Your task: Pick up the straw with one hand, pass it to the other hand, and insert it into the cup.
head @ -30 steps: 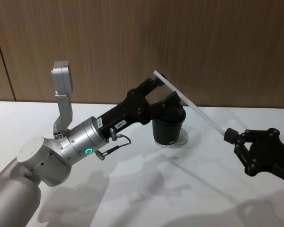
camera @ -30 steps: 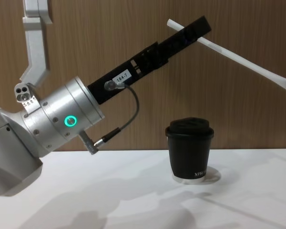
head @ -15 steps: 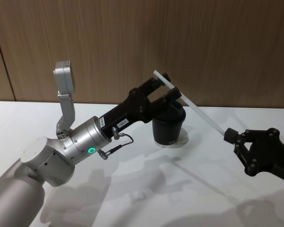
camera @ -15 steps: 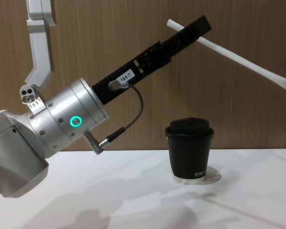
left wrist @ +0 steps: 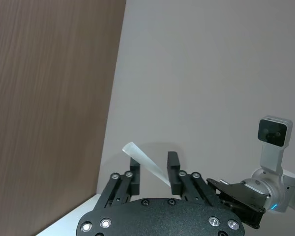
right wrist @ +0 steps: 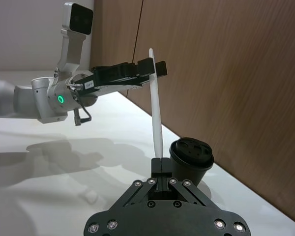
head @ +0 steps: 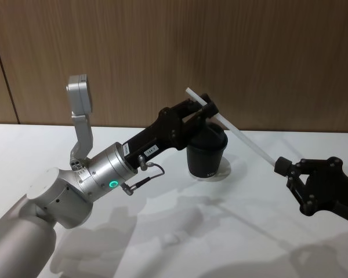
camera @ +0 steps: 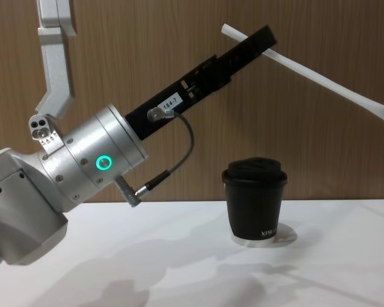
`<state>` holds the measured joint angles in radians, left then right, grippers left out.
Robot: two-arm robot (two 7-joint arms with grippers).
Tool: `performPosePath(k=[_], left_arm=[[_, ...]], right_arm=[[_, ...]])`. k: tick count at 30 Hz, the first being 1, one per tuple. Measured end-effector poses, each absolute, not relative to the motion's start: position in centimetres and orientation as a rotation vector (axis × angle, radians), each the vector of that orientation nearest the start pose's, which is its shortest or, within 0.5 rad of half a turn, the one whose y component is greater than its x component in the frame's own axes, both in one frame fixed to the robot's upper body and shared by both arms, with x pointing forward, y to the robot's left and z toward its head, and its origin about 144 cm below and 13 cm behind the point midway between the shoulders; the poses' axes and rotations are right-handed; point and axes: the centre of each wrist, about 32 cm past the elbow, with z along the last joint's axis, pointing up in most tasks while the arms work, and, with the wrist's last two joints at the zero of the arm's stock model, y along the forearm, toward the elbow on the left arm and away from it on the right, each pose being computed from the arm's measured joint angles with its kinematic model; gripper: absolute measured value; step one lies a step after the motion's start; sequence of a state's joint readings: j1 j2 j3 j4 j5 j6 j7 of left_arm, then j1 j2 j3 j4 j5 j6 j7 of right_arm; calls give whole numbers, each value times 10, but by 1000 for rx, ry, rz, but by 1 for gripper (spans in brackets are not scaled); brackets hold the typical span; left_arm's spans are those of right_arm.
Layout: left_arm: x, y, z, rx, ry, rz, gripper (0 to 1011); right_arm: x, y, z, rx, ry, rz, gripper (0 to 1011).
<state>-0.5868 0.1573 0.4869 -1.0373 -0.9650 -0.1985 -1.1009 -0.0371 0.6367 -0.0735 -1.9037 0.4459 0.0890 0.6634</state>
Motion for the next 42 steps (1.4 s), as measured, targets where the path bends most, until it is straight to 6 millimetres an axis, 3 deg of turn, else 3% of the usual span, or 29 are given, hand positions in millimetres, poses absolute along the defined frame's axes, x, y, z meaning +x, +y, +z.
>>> performPosePath(k=[4,8,38,42], left_arm=[[600,171,1184,-590,90,213,222],[600,171,1184,-590,90,213,180],[600,171,1184,-591,91,214,15],[600,171,1184,-592,91,216,15]], right_arm=[[438,-325,1259,-112,-193,-675,0],[438,-325,1259,-112,-194,-675,0],[438,-325,1259,-112,-194,-675,0],[438,-325,1259,-112,-193,-675,54]])
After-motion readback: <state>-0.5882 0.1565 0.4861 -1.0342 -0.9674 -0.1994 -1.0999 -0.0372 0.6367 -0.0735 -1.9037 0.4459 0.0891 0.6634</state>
